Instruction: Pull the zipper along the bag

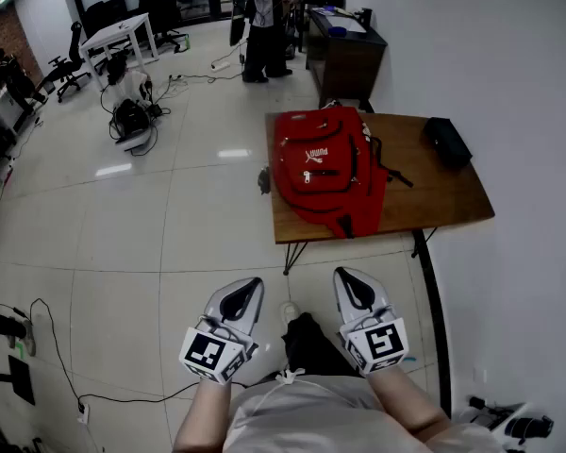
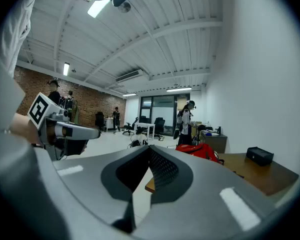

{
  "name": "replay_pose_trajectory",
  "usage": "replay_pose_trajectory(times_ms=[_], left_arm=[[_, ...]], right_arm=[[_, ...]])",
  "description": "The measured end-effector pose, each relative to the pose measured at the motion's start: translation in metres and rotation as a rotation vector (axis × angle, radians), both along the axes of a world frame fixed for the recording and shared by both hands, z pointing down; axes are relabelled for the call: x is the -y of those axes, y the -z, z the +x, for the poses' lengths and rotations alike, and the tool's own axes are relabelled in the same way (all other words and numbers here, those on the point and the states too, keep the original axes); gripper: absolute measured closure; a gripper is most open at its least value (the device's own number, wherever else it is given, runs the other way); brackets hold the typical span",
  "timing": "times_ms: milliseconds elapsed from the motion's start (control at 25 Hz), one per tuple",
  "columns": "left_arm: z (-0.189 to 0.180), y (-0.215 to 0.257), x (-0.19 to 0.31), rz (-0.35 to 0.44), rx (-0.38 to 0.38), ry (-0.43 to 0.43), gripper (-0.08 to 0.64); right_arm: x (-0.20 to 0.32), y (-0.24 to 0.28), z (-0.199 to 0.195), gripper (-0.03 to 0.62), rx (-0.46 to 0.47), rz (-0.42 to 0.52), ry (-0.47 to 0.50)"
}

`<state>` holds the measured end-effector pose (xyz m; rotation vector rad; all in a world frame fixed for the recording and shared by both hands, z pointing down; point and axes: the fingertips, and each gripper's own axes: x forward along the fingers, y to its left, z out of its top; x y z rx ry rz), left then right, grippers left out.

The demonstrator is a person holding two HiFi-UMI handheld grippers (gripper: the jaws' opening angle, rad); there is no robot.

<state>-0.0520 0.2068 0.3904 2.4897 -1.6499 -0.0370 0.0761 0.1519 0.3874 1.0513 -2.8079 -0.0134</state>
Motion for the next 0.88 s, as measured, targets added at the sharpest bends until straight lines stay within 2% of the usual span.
replay_pose_trajectory(times_ms=[280,560,880], left_arm=[[-0.015,-0.023,0.041,-0.046,-0.005,0.013,0.554],[-0.054,-0.033,0.118,-0.074,0.003,0.036,0.554],[-0.075,-0.045,0.234,-0.103,0.096,-0.066,0.554]], right_arm=[[0.049,-0.021,-0.017,0.587,-0.025,-0.045,0.020],[0.129,-0.036,-0.049,0.587,-0.029,-0.071,0.018],[0.254,-0.058,-0.066,0.587,-0.012,-0.144,-0.088]])
